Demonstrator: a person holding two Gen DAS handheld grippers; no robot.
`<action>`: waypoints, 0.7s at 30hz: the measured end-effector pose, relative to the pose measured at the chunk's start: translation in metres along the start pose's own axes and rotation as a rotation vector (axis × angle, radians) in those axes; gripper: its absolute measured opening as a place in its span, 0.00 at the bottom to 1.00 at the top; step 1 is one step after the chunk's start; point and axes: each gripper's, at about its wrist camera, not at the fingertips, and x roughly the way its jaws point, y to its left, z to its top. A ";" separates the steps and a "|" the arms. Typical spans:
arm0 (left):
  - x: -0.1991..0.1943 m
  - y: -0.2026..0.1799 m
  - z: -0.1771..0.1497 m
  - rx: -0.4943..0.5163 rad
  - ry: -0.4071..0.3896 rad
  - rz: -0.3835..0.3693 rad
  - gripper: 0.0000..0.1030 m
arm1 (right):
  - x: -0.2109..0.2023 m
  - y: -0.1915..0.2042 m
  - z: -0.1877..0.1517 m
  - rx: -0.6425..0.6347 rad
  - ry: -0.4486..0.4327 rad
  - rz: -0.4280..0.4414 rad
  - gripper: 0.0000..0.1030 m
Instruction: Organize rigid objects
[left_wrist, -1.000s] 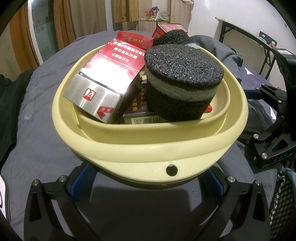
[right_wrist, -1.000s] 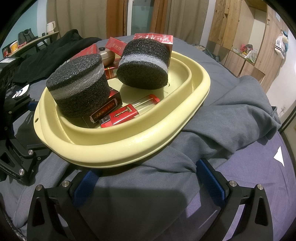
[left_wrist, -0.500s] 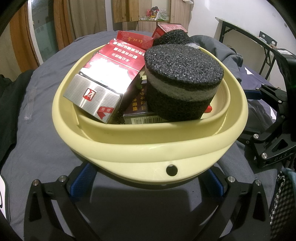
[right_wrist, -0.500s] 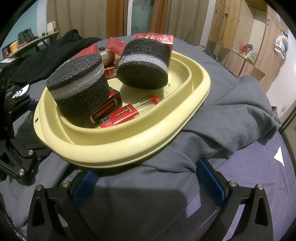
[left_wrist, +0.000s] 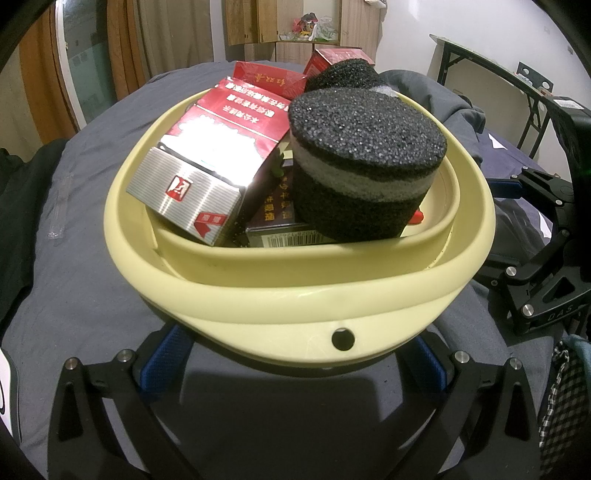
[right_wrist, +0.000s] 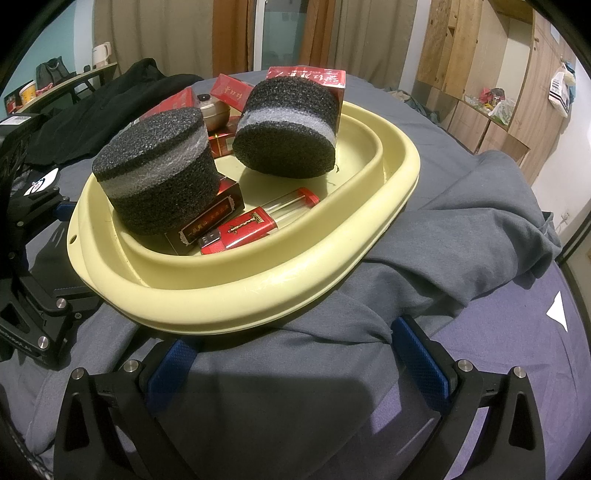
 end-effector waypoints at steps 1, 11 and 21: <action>-0.001 0.001 -0.001 0.000 0.000 0.000 1.00 | 0.000 -0.001 0.000 0.000 0.000 0.000 1.00; -0.001 0.001 -0.001 0.000 0.000 0.000 1.00 | 0.000 0.000 0.000 0.000 0.000 0.000 1.00; 0.000 0.000 0.000 0.000 0.000 0.000 1.00 | 0.000 -0.001 0.000 0.000 0.000 0.001 1.00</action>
